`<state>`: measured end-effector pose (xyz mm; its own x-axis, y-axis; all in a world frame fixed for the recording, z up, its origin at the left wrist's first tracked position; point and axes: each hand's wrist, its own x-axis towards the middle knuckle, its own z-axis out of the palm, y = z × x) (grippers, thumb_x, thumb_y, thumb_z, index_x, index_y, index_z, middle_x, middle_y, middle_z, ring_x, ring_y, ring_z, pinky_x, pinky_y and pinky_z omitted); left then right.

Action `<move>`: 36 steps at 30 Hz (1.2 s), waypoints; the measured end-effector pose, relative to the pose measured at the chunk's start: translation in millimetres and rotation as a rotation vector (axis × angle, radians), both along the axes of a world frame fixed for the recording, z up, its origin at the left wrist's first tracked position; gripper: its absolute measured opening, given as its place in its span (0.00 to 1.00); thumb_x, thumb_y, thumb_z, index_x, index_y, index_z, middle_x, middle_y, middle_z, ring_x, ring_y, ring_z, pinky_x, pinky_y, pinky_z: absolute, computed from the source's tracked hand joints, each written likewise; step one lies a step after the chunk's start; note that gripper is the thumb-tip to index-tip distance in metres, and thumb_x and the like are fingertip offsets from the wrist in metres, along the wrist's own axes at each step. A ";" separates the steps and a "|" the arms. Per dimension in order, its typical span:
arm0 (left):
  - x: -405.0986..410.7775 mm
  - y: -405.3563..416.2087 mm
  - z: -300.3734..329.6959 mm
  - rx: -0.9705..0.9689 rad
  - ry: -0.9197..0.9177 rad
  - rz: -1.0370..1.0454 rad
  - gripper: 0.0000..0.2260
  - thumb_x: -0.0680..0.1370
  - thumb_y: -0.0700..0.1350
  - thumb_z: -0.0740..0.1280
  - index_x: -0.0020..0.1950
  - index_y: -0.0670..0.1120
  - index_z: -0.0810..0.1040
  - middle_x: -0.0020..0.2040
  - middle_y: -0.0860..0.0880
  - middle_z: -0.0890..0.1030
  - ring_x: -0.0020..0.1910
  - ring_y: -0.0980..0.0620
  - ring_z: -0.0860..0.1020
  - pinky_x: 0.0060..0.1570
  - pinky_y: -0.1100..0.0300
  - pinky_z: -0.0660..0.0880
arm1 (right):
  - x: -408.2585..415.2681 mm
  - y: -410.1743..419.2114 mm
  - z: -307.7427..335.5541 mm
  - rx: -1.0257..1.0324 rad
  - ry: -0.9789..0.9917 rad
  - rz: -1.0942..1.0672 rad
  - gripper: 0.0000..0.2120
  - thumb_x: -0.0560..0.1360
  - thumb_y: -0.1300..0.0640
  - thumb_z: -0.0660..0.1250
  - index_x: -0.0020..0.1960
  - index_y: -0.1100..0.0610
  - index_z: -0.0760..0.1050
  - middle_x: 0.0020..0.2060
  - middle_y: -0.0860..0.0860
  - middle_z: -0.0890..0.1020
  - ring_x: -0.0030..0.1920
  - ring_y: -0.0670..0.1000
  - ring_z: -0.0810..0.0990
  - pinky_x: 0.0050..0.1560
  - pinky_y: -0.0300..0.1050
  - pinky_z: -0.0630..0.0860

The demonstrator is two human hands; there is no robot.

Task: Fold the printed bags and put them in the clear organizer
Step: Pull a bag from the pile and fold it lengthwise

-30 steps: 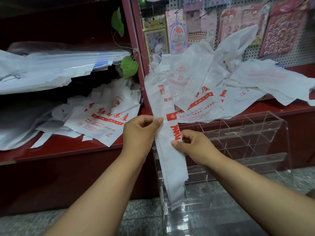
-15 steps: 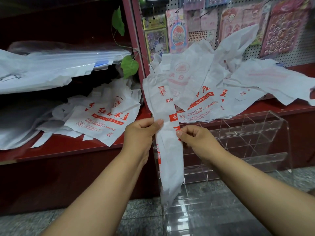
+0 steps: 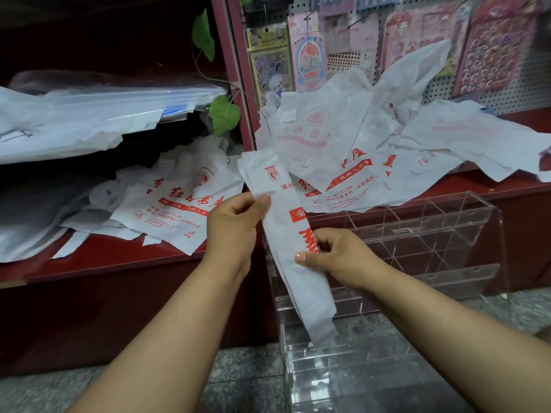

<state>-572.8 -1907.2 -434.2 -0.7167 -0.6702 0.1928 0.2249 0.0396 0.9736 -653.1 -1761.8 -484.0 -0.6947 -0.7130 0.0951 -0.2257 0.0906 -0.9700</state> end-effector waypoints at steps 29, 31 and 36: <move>19.4 29.2 13.9 -0.039 -0.080 -0.165 0.06 0.78 0.41 0.68 0.45 0.42 0.84 0.45 0.42 0.86 0.45 0.45 0.84 0.51 0.51 0.80 | 19.3 0.9 40.3 -0.553 -0.239 -0.191 0.11 0.74 0.64 0.68 0.35 0.55 0.82 0.34 0.50 0.83 0.36 0.47 0.80 0.39 0.39 0.78; 20.9 31.2 13.3 -0.075 -0.063 -0.136 0.03 0.77 0.41 0.70 0.45 0.44 0.84 0.46 0.44 0.86 0.46 0.48 0.84 0.50 0.54 0.80 | 21.0 2.0 41.7 -0.532 -0.226 -0.199 0.08 0.74 0.63 0.68 0.38 0.57 0.81 0.35 0.52 0.83 0.37 0.48 0.81 0.40 0.40 0.79; 20.5 25.6 17.1 -0.373 -0.077 0.033 0.08 0.76 0.42 0.71 0.38 0.51 0.85 0.55 0.63 0.79 0.59 0.63 0.76 0.59 0.64 0.71 | 16.7 4.1 45.5 -0.513 -0.171 -0.239 0.08 0.74 0.61 0.69 0.37 0.55 0.82 0.34 0.50 0.84 0.35 0.46 0.80 0.36 0.38 0.75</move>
<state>-552.3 -1881.6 -417.1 -0.7177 -0.5871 0.3744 0.1446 0.4003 0.9049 -636.4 -1757.7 -438.5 -0.8664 -0.4273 0.2583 -0.0929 -0.3703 -0.9242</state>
